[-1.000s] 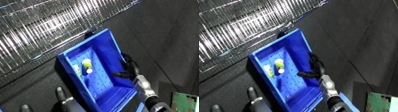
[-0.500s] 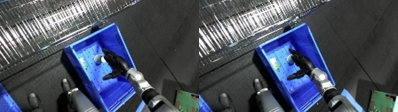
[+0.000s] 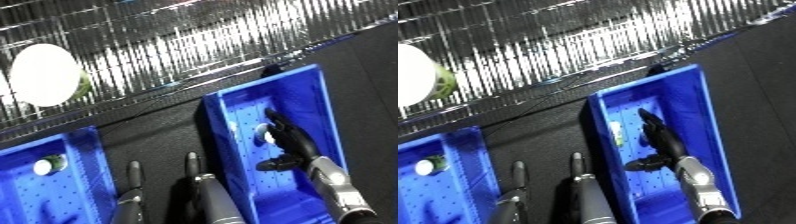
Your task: Pick up the object and place it into the box
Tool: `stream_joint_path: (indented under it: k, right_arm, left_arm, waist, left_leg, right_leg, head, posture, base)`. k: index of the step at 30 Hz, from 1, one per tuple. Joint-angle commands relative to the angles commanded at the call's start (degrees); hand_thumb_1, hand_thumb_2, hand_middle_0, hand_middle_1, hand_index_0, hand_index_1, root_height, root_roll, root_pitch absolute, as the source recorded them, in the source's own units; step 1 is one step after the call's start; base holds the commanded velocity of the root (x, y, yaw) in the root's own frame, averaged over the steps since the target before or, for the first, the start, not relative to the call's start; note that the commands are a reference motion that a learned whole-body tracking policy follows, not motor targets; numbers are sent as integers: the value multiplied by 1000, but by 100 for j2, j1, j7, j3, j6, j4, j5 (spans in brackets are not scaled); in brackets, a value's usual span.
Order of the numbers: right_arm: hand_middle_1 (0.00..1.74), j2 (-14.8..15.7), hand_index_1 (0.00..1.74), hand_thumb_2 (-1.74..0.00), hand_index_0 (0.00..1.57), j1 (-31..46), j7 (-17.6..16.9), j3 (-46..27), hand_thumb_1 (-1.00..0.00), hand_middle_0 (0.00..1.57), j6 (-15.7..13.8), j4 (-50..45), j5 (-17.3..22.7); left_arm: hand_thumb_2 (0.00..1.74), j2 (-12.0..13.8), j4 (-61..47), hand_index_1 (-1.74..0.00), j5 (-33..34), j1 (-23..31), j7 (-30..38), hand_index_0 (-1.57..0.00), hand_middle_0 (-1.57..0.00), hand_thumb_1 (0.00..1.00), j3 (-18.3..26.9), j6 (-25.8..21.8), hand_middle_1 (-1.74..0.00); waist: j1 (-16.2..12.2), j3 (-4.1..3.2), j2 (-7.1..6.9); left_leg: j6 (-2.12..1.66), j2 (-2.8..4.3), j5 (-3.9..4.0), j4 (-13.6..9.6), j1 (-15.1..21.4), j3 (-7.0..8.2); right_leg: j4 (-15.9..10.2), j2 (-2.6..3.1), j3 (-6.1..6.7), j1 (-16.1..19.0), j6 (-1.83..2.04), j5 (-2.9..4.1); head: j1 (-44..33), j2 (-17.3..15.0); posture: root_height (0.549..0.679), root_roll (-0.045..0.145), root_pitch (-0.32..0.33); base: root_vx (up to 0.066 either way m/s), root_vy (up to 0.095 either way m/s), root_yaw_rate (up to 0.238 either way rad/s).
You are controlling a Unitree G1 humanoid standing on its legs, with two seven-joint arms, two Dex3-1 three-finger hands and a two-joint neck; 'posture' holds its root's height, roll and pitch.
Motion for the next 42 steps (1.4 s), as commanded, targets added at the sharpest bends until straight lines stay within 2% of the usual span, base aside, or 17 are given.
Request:
stream_joint_path:
  k: [3,4,5,8,14,21,25,30,34,38,42]
  right_arm:
    - [0,53,0,0,0,37,-98,-20,0,0,18,-27,-6]
    - [0,66,0,0,0,48,-127,-24,0,0,25,-42,-7]
    - [0,81,0,0,0,61,-164,-28,0,0,34,-61,0]
    - [0,113,0,0,0,96,-268,-32,0,0,61,-104,62]
    - [0,154,0,0,0,221,-423,-31,0,0,115,-149,206]
    - [0,200,0,0,0,352,-538,-14,0,0,162,-24,326]
    - [0,257,0,0,0,372,-568,19,0,0,172,137,379]
    - [0,364,0,0,0,413,-587,103,0,0,68,260,494]
    - [0,449,0,0,0,438,-561,127,0,0,-6,297,613]
    - [0,492,0,0,0,466,-555,119,0,0,-33,302,698]
    - [0,480,0,0,0,580,-518,57,0,0,-48,307,734]
  left_arm:
    - [0,36,9,0,64,-24,-44,0,0,0,-3,13,0]
    - [0,49,12,0,82,-30,-61,0,0,0,-5,14,0]
    - [0,67,8,0,103,-35,-81,0,0,0,-9,14,0]
    - [0,124,-21,0,158,-52,-129,0,0,0,-25,18,0]
    - [0,173,-127,0,246,-36,-151,0,0,0,-72,-22,0]
    - [0,214,-228,0,216,-19,-137,0,0,0,-92,-67,0]
    - [0,238,-255,0,164,-16,-174,0,0,0,-64,-137,0]
    - [0,268,-453,0,63,-25,-180,0,0,0,-27,-301,0]
    - [0,278,-746,0,135,13,-188,0,0,0,-85,-520,0]
    - [0,270,-1162,0,205,30,-223,0,0,0,-191,-770,0]
    - [0,266,-1848,0,-94,151,-273,0,0,0,-283,-1002,0]
  waist:
    - [43,-5,-1]
    - [55,-8,-2]
    - [69,-8,-6]
    - [110,-3,-20]
    - [186,14,-54]
    - [288,30,-69]
    - [358,52,-80]
    - [488,102,-145]
    - [595,150,-233]
    - [672,207,-285]
    - [758,248,-306]
  left_leg:
    - [-4,13,52,-12,-40,-25]
    - [-5,16,63,-14,-52,-33]
    - [-4,19,71,-10,-68,-41]
    - [3,30,89,25,-128,-52]
    - [14,38,89,120,-215,-83]
    - [28,-8,59,230,-313,-136]
    - [47,-34,23,333,-373,-170]
    - [80,-51,-32,457,-459,-232]
    - [91,-40,-35,425,-472,-284]
    - [87,-25,-27,345,-427,-321]
    - [90,-31,-53,305,-391,-365]
  right_leg:
    - [67,-22,-30,-34,14,-21]
    - [81,-28,-40,-44,19,-24]
    - [94,-35,-51,-56,25,-23]
    - [125,-54,-90,-92,36,-9]
    - [152,-78,-150,-111,61,20]
    - [129,-104,-198,-128,77,47]
    - [159,-121,-236,-148,75,42]
    - [198,-146,-313,-161,85,27]
    - [219,-153,-393,-127,91,-7]
    - [196,-187,-448,-67,106,-19]
    - [169,-234,-498,-11,124,-18]
  head:
    - [-284,300]
    - [-284,300]
    - [-426,499]
    - [-580,682]
    - [-935,895]
    - [-1544,947]
    - [-1974,860]
    - [-2490,514]
    - [-2635,201]
    - [-2746,-352]
    - [-2508,-559]
  posture:
    - [642,72,17]
    - [642,71,17]
    - [642,70,18]
    - [641,67,21]
    - [641,62,21]
    - [641,61,23]
    - [640,59,23]
    - [639,51,27]
    - [639,43,30]
    - [640,40,30]
    - [641,38,28]
  base:
    - [2,-33,136]
    - [2,-30,127]
    - [-3,-42,180]
    - [-10,-45,186]
    - [2,-38,175]
    - [7,-8,130]
    - [12,0,108]
    - [8,-19,78]
    - [-2,-34,42]
    - [-5,9,21]
    - [13,22,56]
